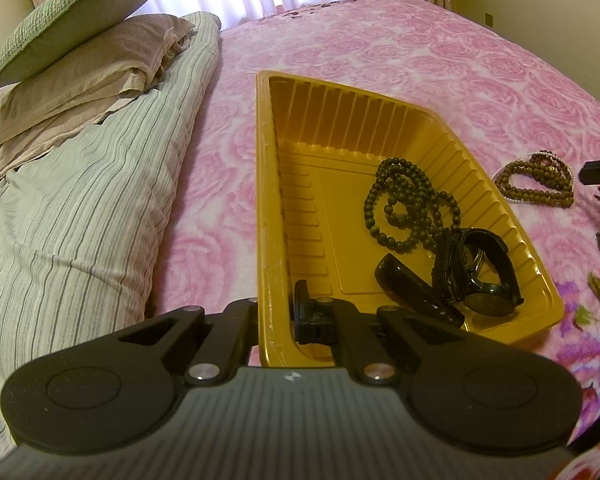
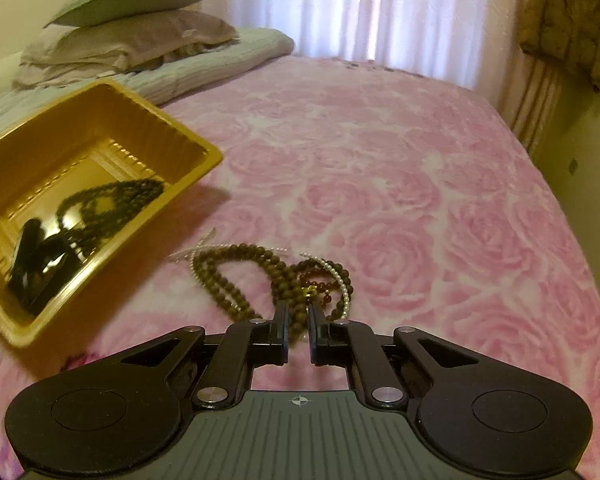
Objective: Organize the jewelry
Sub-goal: 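Grasp the second brown bead bracelet with the right tool and lift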
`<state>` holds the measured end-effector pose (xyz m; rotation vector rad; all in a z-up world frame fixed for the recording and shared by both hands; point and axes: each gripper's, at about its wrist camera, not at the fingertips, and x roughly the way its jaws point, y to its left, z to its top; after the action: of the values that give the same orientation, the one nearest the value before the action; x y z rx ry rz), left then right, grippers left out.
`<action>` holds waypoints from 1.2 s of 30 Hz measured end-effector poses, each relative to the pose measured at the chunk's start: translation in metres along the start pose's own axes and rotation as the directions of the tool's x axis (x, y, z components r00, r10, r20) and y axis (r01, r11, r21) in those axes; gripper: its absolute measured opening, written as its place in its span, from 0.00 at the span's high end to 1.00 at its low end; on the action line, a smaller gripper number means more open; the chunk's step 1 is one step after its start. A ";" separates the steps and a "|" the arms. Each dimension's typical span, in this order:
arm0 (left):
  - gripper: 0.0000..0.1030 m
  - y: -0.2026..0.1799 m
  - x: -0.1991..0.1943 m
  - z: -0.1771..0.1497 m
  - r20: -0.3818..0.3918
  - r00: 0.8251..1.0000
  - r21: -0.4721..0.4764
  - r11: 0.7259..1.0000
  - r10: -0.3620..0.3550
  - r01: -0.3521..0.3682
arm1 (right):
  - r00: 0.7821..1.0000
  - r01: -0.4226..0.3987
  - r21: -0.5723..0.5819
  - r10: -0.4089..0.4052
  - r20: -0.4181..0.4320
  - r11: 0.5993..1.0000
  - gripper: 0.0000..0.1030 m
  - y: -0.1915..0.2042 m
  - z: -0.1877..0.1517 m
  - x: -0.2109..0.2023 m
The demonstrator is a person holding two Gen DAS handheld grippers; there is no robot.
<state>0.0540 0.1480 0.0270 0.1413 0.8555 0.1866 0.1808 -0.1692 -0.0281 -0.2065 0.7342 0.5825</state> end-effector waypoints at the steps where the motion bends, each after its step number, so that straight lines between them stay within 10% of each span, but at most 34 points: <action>1: 0.98 0.001 0.000 0.000 0.000 1.000 -0.001 1.000 0.000 0.000 | 1.000 -0.004 0.012 0.004 -0.009 1.000 0.92 0.000 0.001 0.005; 26: 0.98 -0.001 0.002 -0.001 -0.005 1.000 0.005 1.000 0.007 -0.007 | 0.999 0.015 0.144 -0.009 -0.036 0.989 0.78 0.000 -0.011 0.024; 36: 0.98 -0.002 0.002 -0.001 -0.006 1.000 0.005 1.000 0.007 -0.007 | 1.000 0.014 0.170 -0.009 -0.029 0.985 0.88 0.001 -0.010 0.024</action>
<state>0.0545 0.1467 0.0249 0.1483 0.8616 0.1921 0.1885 -0.1615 -0.0515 -0.0604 0.8057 0.5038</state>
